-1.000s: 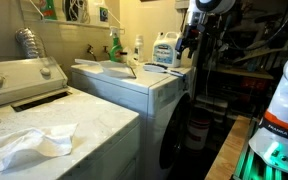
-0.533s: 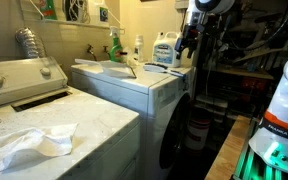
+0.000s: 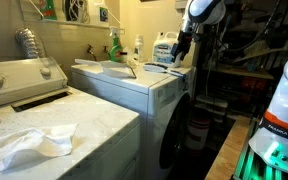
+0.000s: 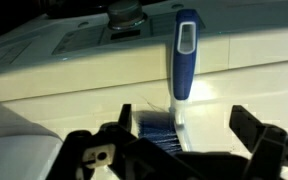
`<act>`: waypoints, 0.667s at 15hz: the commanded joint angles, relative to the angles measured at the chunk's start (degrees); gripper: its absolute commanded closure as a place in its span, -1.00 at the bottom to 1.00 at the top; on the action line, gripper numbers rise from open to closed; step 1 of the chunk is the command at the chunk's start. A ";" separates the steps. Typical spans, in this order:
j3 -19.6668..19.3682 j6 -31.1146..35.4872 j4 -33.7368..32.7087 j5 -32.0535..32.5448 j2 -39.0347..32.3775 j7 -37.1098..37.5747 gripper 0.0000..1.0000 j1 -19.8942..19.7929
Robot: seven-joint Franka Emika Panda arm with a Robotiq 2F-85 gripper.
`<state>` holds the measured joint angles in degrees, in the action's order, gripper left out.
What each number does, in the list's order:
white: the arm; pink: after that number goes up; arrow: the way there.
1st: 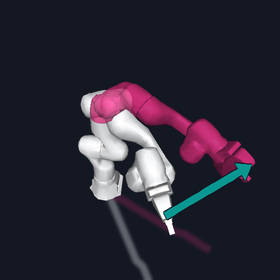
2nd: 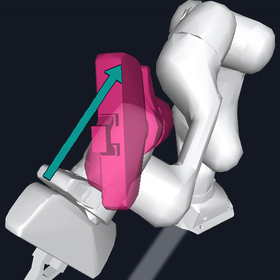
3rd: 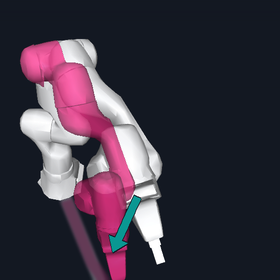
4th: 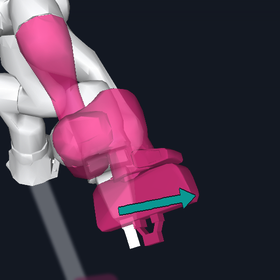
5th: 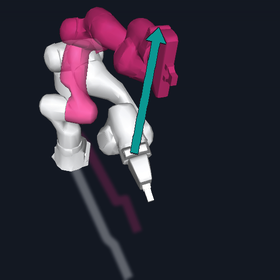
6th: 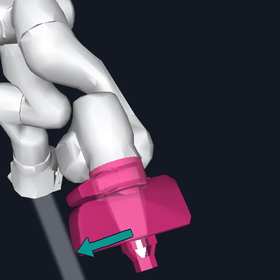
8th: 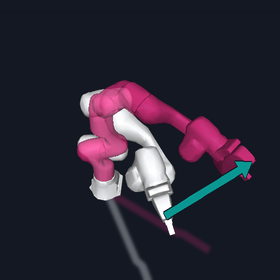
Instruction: Slide the blue and white brush a little backwards, pick up the blue and white brush and place it standing the right way up on the washing machine
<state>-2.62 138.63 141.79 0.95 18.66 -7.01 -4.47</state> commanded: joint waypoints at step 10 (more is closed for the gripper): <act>-3.06 0.90 -7.31 -11.38 -11.39 -9.37 -0.13 2.98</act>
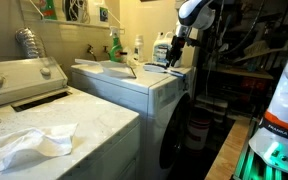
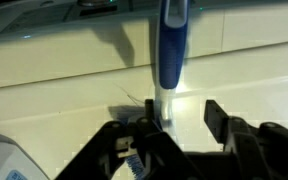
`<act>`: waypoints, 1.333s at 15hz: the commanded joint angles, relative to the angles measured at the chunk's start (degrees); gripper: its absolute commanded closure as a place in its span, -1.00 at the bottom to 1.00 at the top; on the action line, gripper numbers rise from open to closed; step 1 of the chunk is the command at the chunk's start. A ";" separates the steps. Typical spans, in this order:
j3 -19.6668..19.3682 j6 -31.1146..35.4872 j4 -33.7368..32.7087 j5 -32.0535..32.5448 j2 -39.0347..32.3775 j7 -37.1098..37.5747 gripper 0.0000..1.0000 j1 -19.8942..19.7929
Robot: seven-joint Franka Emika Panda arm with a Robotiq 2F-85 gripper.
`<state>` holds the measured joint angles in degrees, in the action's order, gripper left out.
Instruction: Slide the blue and white brush a little backwards, pick up the blue and white brush and place it standing the right way up on the washing machine
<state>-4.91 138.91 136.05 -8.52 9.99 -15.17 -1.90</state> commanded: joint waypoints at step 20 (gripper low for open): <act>1.19 -2.87 -1.56 9.20 -5.52 12.78 0.92 -0.67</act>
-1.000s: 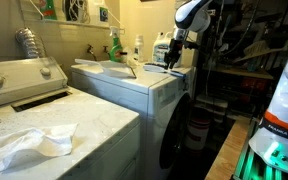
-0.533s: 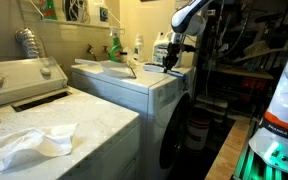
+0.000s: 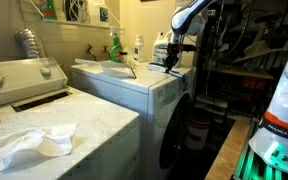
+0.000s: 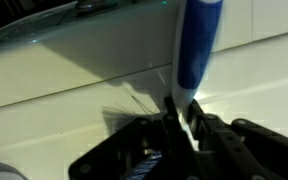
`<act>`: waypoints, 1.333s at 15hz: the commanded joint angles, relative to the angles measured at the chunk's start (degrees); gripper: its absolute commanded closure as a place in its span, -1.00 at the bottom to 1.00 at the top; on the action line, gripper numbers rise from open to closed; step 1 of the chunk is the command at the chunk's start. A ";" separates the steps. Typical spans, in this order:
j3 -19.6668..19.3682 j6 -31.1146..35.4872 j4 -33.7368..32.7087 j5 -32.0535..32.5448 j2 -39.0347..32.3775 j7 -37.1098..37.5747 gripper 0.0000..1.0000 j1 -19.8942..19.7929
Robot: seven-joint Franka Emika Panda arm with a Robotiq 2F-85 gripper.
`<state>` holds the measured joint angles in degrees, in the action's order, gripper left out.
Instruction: Slide the blue and white brush a little backwards, pick up the blue and white brush and place it standing the right way up on the washing machine
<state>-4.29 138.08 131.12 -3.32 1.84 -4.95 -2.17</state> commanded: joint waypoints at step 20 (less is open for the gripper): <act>-0.17 -1.39 13.97 9.17 12.80 -5.40 -0.86 -1.06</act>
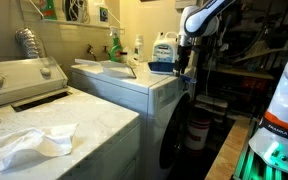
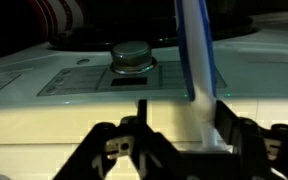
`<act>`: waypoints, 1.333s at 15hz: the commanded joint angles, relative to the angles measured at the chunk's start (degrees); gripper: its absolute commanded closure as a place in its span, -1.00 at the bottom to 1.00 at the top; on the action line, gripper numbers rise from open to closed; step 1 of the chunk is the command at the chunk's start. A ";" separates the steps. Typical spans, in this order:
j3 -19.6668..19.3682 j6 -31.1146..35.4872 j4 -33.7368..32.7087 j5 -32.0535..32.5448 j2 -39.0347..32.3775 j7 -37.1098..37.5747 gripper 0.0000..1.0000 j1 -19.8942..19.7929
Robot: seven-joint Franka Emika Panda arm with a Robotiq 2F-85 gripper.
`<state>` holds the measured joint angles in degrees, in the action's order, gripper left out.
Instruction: Slide the blue and white brush a little backwards, pick up the blue and white brush and place it standing the right way up on the washing machine
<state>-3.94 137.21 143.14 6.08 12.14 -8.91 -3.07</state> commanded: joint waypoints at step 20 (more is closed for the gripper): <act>1.97 -14.87 2.01 1.04 7.42 0.90 -1.00 1.00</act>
<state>-2.68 125.72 142.58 5.69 15.49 -10.30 -1.96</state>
